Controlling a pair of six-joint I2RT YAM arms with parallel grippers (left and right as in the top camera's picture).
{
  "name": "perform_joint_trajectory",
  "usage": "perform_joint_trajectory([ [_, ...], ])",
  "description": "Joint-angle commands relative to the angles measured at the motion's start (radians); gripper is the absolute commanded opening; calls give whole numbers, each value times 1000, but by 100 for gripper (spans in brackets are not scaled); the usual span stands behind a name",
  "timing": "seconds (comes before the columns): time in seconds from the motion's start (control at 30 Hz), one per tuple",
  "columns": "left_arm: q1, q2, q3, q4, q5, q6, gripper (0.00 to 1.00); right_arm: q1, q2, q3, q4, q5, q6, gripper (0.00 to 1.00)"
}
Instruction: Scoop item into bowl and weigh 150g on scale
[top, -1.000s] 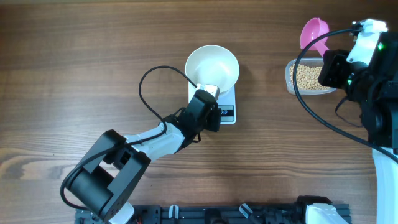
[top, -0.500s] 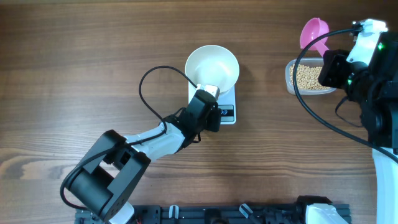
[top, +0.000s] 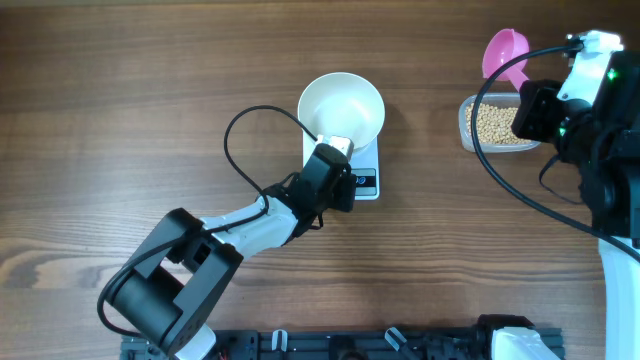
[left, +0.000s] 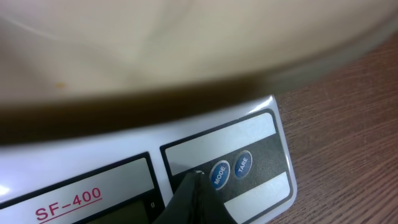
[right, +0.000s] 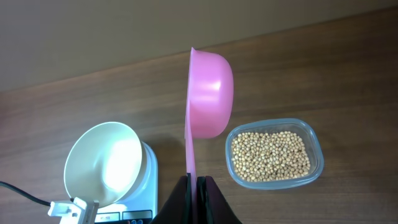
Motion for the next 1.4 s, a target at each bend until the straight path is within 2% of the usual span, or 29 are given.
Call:
perform_joint_trajectory([
  [0.0, -4, 48, -14, -35, -18, -2, 4, -4, 5, 8, 3, -1, -19, 4],
  [0.23, -4, 48, -14, -37, -32, -3, 4, -4, 5, 8, 3, -1, -19, 4],
  [0.47, -4, -23, -14, -38, 49, -3, 4, -4, 5, 8, 3, -1, -19, 4],
  [0.67, -4, -198, -14, -59, 88, -3, 4, -4, 5, 8, 3, -1, -16, 4],
  [0.93, 5, -505, -14, -189, 79, -2, 4, -4, 5, 8, 2, -1, -16, 4],
  [1.13, 103, -723, -14, -365, -78, 6, 4, -4, 5, 8, 2, -2, -10, 4],
  [1.2, 159, -788, -14, -418, -155, 9, 10, -4, 5, 8, 2, -9, 5, 4],
  [1.37, 349, -908, -14, -549, -253, 9, 14, -4, 5, 8, 1, -44, 8, 4],
])
